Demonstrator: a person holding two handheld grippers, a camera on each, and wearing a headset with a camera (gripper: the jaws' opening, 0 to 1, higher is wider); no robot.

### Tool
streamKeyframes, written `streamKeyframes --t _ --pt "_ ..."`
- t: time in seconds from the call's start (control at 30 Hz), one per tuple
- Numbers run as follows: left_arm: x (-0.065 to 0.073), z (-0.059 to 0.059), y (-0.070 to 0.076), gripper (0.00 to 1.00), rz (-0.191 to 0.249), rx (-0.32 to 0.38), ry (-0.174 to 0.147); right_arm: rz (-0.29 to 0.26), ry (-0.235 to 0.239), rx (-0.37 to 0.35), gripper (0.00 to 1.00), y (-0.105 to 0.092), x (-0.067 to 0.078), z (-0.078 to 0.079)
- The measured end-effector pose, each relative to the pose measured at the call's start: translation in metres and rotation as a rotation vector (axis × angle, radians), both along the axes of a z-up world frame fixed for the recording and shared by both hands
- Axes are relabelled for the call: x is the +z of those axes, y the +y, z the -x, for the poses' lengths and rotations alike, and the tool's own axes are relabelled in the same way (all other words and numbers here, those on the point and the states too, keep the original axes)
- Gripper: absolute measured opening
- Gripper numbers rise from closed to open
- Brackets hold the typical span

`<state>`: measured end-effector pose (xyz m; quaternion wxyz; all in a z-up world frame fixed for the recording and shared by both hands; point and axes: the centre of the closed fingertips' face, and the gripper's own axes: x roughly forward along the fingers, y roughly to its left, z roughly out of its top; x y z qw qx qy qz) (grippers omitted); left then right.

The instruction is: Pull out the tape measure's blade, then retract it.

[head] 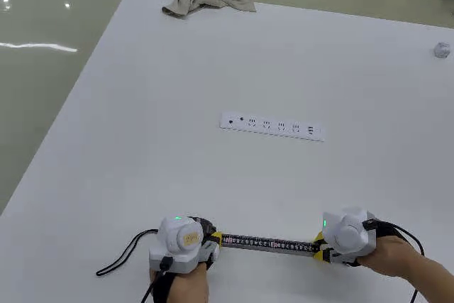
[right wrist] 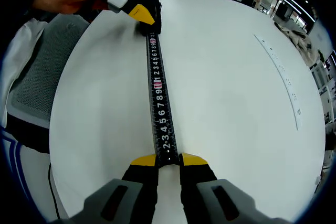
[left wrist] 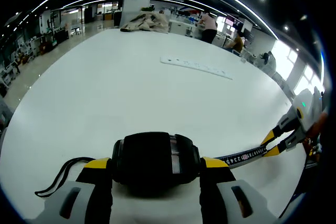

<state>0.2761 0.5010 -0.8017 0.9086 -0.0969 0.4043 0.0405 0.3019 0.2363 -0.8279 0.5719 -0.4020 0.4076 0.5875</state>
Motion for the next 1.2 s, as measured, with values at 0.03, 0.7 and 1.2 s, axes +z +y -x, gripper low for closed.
streamKeyframes --t 0.03,0.7,1.2 --pt "0.000 0.000 0.000 0.65 -0.001 0.000 -0.001 0.001 -0.001 0.003 0.15 0.000 0.001 0.000" --pt "0.001 0.000 0.000 0.62 -0.024 -0.022 -0.027 0.008 -0.038 0.087 0.14 0.001 0.001 0.002" --pt "0.000 0.000 0.000 0.61 -0.019 -0.041 -0.024 -0.025 -0.112 0.147 0.13 0.010 0.004 0.000"
